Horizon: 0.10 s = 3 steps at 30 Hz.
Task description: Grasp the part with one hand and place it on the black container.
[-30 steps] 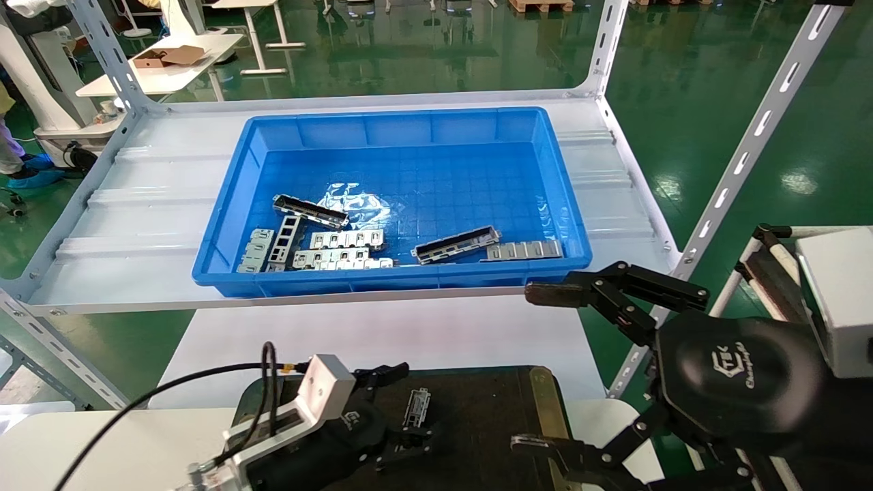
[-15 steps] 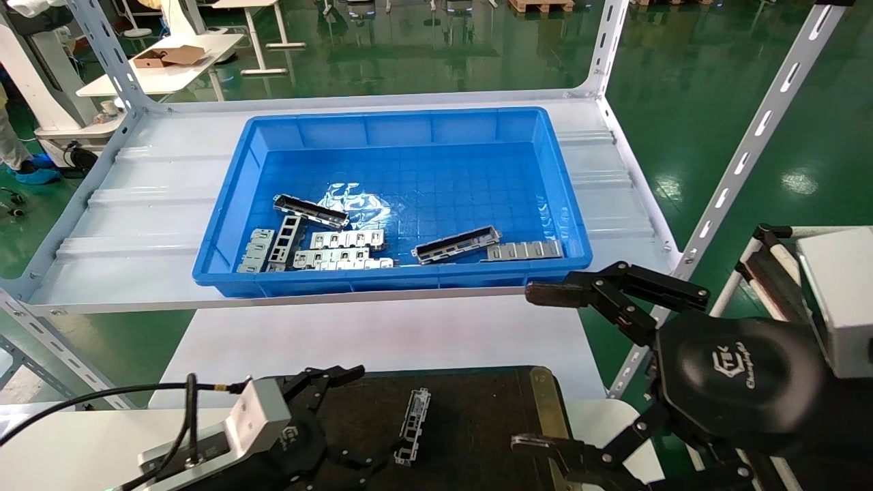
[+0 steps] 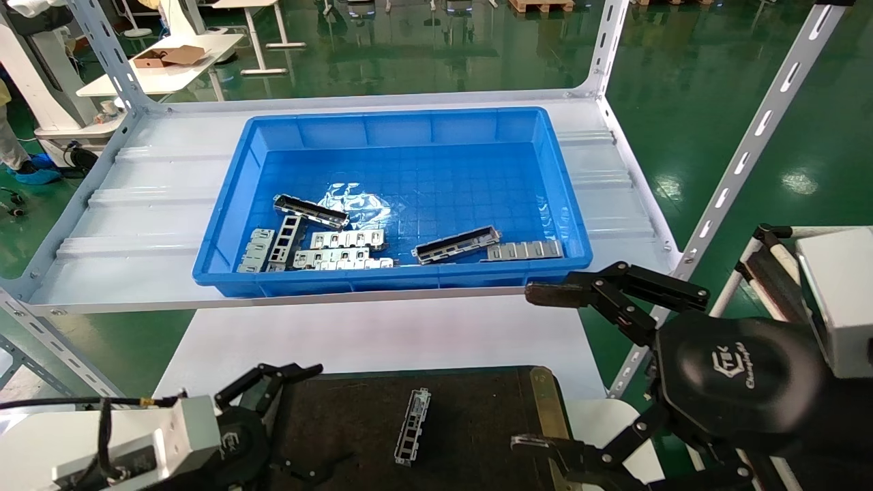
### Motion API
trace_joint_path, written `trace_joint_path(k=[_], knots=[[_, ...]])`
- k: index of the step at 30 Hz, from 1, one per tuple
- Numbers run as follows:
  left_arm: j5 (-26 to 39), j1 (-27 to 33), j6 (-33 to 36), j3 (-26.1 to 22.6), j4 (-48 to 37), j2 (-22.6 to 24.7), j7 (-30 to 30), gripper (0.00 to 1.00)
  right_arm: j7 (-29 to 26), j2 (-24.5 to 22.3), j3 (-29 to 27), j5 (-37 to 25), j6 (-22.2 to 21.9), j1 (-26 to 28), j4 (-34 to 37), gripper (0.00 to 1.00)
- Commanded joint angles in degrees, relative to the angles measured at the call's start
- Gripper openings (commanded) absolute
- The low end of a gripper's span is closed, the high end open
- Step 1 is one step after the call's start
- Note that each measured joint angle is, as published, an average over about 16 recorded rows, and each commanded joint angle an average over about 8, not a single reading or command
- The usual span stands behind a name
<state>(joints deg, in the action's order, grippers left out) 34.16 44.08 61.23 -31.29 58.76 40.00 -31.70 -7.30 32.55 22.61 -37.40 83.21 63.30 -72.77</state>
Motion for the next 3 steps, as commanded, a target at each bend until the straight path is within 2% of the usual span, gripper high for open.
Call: trace_joint_path(k=[1, 3], knots=[[-0.28, 1.19, 2.56, 0.42, -2.4, -0.34, -1.0, 1.0, 0.0, 0.0, 0.0, 0.0, 0.0, 0.0, 0.0, 1.0], [-0.3, 1.58, 2.98, 0.48, -3.06, -0.24, -1.17, 1.0, 0.0, 0.0, 0.0, 0.0, 0.0, 0.0, 0.0, 1.0]])
